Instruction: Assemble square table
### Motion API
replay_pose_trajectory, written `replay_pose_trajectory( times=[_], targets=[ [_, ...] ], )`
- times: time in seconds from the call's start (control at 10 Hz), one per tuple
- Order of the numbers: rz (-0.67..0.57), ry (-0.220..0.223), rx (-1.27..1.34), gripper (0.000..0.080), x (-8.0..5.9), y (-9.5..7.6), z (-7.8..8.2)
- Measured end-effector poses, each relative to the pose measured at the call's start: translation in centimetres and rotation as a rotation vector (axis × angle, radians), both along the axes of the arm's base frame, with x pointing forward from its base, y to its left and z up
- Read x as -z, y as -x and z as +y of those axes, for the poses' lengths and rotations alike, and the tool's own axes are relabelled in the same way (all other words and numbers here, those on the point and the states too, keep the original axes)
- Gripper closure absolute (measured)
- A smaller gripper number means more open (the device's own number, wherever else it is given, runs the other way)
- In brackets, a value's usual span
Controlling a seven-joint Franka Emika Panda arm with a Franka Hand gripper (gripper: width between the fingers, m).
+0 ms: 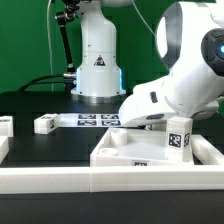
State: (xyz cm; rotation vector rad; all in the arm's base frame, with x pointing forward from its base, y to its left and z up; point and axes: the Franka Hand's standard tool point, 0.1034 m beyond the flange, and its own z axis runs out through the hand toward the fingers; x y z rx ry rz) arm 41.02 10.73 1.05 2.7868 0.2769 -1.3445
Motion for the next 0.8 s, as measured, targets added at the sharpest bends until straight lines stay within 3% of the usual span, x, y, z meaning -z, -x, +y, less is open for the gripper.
replay_pose_trajectory(
  times=[0.3, 0.5, 0.6, 0.7, 0.8],
  targets=[
    [0.001, 0.007, 0.005, 0.015, 0.18, 0.1, -0.02],
    [0.001, 0.014, 0.01, 0.0406, 0.21, 0.12, -0.04],
    [0.001, 0.014, 0.012, 0.0406, 0.21, 0.11, -0.09],
    [0.001, 0.015, 0.014, 0.0511, 0.21, 0.07, -0.2],
    [0.001, 0.016, 0.017, 0.0511, 0.21, 0.06, -0.24]
  ],
)
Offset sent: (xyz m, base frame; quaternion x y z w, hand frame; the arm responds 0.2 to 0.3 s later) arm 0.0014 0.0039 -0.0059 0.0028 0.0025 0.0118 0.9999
